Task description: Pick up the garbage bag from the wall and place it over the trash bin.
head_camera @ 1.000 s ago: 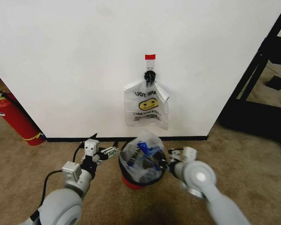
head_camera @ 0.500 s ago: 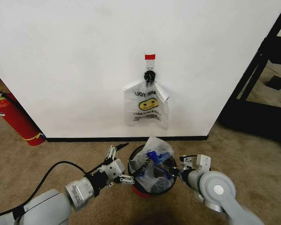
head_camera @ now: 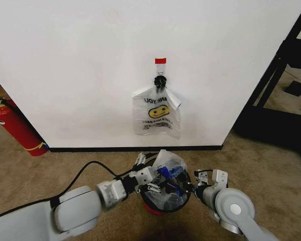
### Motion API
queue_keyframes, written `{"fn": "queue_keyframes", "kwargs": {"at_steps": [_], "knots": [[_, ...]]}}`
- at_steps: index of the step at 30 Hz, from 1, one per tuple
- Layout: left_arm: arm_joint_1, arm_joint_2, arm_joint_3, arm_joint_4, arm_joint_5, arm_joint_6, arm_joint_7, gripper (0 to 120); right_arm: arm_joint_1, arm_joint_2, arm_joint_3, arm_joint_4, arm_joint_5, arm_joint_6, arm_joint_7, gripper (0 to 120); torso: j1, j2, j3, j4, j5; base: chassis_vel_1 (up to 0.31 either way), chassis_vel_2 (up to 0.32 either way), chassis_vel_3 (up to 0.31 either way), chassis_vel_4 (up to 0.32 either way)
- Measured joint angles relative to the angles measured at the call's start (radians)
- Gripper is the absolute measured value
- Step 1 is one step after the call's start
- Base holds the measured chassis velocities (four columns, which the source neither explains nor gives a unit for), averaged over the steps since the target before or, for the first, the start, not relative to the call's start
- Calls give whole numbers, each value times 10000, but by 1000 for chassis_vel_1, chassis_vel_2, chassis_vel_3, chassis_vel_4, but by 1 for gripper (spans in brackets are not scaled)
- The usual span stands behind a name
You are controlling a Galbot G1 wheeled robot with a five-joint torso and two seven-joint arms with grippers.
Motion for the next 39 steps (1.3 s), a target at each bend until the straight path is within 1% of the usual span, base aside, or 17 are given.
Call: {"fn": "queue_keyframes", "kwargs": {"at_steps": [5, 9, 10, 11, 12, 16, 17, 18, 21, 23, 26, 33, 39], "knots": [[-293, 112, 350, 354, 365, -100, 116, 98, -126, 110, 13, 8, -161, 0, -87, 1, 0, 0, 0, 0, 0, 0, 0, 0, 0], [-622, 211, 887, 577, 907, -127, 226, 92, -148, 204, -46, 8, -299, 2, -171, 1, 0, 0, 0, 2, -1, 0, 0, 0, 0], [-664, 215, 985, 596, 991, -131, 250, 89, -151, 204, -46, 9, -316, 2, -179, 1, 0, 0, 0, 1, -1, 0, 0, 0, 0], [-664, 215, 985, 596, 991, -131, 250, 89, -151, 204, -46, 9, -316, 2, -179, 1, 0, 0, 0, 1, -1, 0, 0, 0, 0], [-718, 221, 1147, 599, 1078, -136, 290, 86, -173, 198, -38, 9, -349, 3, -192, 1, 0, 0, 0, 1, -1, 0, 0, 0, 0], [-831, 184, 1475, 586, 1127, -124, 321, 83, -319, 161, 55, 42, -477, 3, -281, 1, 0, 0, -1, 2, -1, 0, 0, 0, 0], [-912, 111, 1584, 587, 1116, -101, 319, 82, -436, 140, 142, 84, -557, 5, -352, 1, 0, 0, -1, 1, -1, 0, 0, 0, 0], [-1229, -66, 1954, 602, 969, -63, 284, 77, -631, 132, 273, 154, -657, 5, -444, 1, 0, 0, -2, 2, 0, 0, 0, 0, 0], [-1779, -384, 2519, 690, 830, 9, 190, 72, -863, 123, 401, 279, -764, 5, -562, 1, 0, 0, -1, -1, 1, 0, 0, 0, 0], [-1907, -467, 2639, 740, 817, 29, 173, 71, -895, 123, 426, 304, -778, 5, -577, 1, 0, 0, -2, -2, 1, 0, 0, 0, 0], [-2346, -823, 3019, 930, 786, 92, 128, 68, -1023, 130, 582, 379, -826, 5, -604, 1, 0, 0, -1, -2, -1, 0, 0, 0, 0], [-2565, -1032, 3219, 1046, 795, 121, 118, 67, -1093, 135, 692, 413, -847, 6, -638, 1, 0, 0, -1, 1, 0, 0, 0, 0, 0], [-2694, -1295, 3306, 1309, 875, 67, -15, 64, -1084, 204, 695, 410, -853, 8, -644, 1, 0, 0, -1, 2, 0, 0, 0, 0, 0]]}}
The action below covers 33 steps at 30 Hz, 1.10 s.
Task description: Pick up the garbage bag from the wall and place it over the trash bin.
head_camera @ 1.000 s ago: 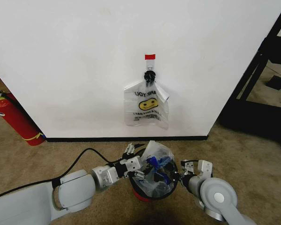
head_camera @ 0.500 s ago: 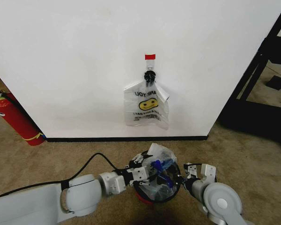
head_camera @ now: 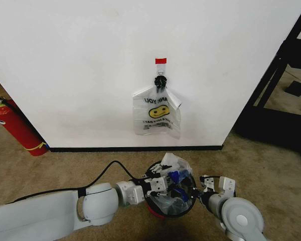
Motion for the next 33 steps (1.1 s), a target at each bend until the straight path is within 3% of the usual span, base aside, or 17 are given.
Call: {"fn": "queue_keyframes", "kwargs": {"at_steps": [4, 8, 17, 22, 30, 33], "knots": [[-6, -289, -7, 197, -53, -111, -135, 46, -42, 43, -12, -64, -87, 0, -13, 1, 0, 0, 0, -4, -1, 0, 0, 0, 0], [5, -292, -19, 286, -59, -156, -173, 36, -33, 61, -43, -94, -93, 1, -20, 1, 0, 0, 0, -2, 0, 0, 0, 0, 0], [61, -352, -129, 482, -403, -257, -298, 0, 129, 55, -210, -271, -87, 1, -24, 1, 0, 1, 0, -1, 0, 0, 0, 0, 0], [73, -458, -295, 423, -1116, -92, -578, 0, 148, 40, -247, -313, -92, 1, -53, 1, 0, 1, 0, -1, -1, 0, 0, 0, 0], [-212, -1059, -817, 357, -4511, 1262, -2262, 0, 110, 12, -459, -334, -958, 2, -705, 1, 0, 1, 0, -2, 0, 0, 0, 0, 0], [-265, -1546, -1490, 759, -7068, 2250, -3361, 0, 24, -5, -562, -248, -1220, 2, -1068, 1, 0, 2, 1, -4, -1, 0, 0, 0, 0]]}}
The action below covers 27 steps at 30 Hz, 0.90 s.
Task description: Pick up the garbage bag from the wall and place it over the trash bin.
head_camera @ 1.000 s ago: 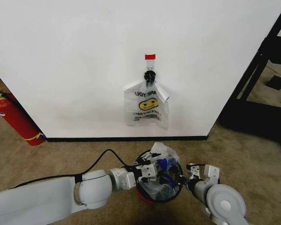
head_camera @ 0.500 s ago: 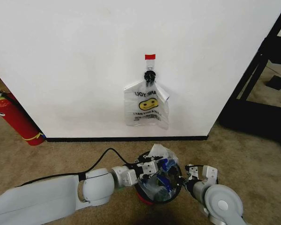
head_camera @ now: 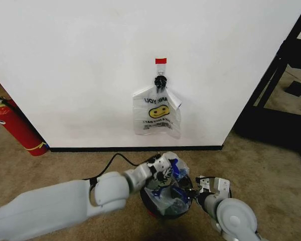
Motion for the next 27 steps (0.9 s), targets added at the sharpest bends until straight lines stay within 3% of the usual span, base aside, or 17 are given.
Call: {"fn": "queue_keyframes", "kwargs": {"at_steps": [4, 17, 27], "knots": [[19, -185, -394, 477, -1012, 570, -562, 0, -14, -29, -18, 58, -61, 0, -169, 1, 0, 0, 0, 0, 0, 0, 0, 0, 0], [360, 476, -656, 1480, -746, 1384, -441, 0, -117, -72, -10, 48, -593, 5, -935, 1, 0, 0, 0, 3, -2, 0, 0, 0, 0], [1294, 1141, -1366, 702, -762, 1786, -181, 0, -125, -46, 105, -85, -680, 13, -1127, 1, 0, 0, -1, 2, -3, 0, 0, 0, 0]]}}
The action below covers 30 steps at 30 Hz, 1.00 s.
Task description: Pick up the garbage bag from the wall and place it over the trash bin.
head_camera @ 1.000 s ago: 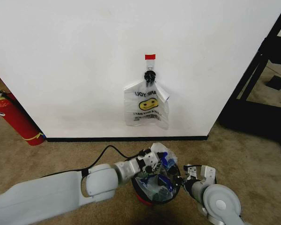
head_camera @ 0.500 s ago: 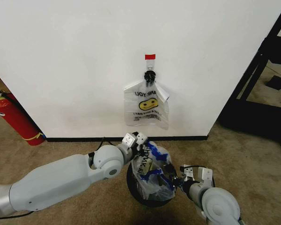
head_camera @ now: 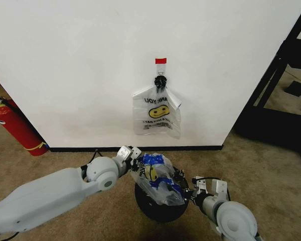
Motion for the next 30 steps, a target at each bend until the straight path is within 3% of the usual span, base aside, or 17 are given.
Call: {"fn": "queue_keyframes", "kwargs": {"at_steps": [3, 9, 12, 13, 15, 16, 18, 21, 22, 28, 30], "knots": [[507, 138, -482, -397, 21, 171, -87, 0, -3, 50, 14, -109, -98, 1, -55, 1, 0, 0, 0, 0, 1, 0, 0, 0, 0], [1113, 324, -1204, -940, 88, 394, -127, 13, 31, 127, 1, -218, -141, 6, -79, 1, 0, 0, 0, -1, 2, 0, 0, 0, 0], [1761, 590, -2022, -1510, 214, 542, -140, 28, 116, 227, -25, -276, -122, 7, -83, 1, 0, 0, 0, 0, 1, 0, 0, 0, 0], [2435, 869, -2881, -1979, 314, 575, -121, 36, 191, 304, -19, -297, 78, 12, -13, 1, 0, 0, 0, -4, 0, 0, 0, 0, 0], [2670, 954, -3203, -2134, 351, 578, -114, 36, 228, 319, -35, -314, 154, 12, 25, 1, 0, 0, 0, -4, -2, 0, 0, 0, 0], [3449, 1304, -4277, -2736, 450, 578, -93, 45, 305, 365, -88, -367, 324, 12, 113, 1, -1, 0, -1, 11, 4, 0, 0, 0, 0], [3792, 1459, -4868, -3130, 391, 579, -99, 53, 264, 437, -28, -411, 398, 12, 136, 1, -1, 0, -1, 8, 0, 0, 0, 0, 0], [3918, 1514, -5222, -3452, 354, 482, -284, 63, 215, 527, 105, -501, 399, 12, 158, 1, 0, 0, 0, -5, 0, 0, 0, 0, 0], [3918, 1514, -5222, -3452, 354, 482, -284, 63, 215, 527, 105, -501, 399, 12, 158, 1, 0, 0, 0, -5, 0, 0, 0, 0, 0], [3890, 1641, -5611, -4157, 312, 195, -605, 90, 283, 615, 136, -715, 389, 12, 255, 1, 0, 0, 0, 0, 0, 0, 0, 0, 0], [3906, 1667, -5615, -4202, 320, 194, -603, 91, 287, 615, 139, -721, 390, 12, 262, 1, 0, 0, 0, -1, 0, 0, 0, 0, 0]]}}
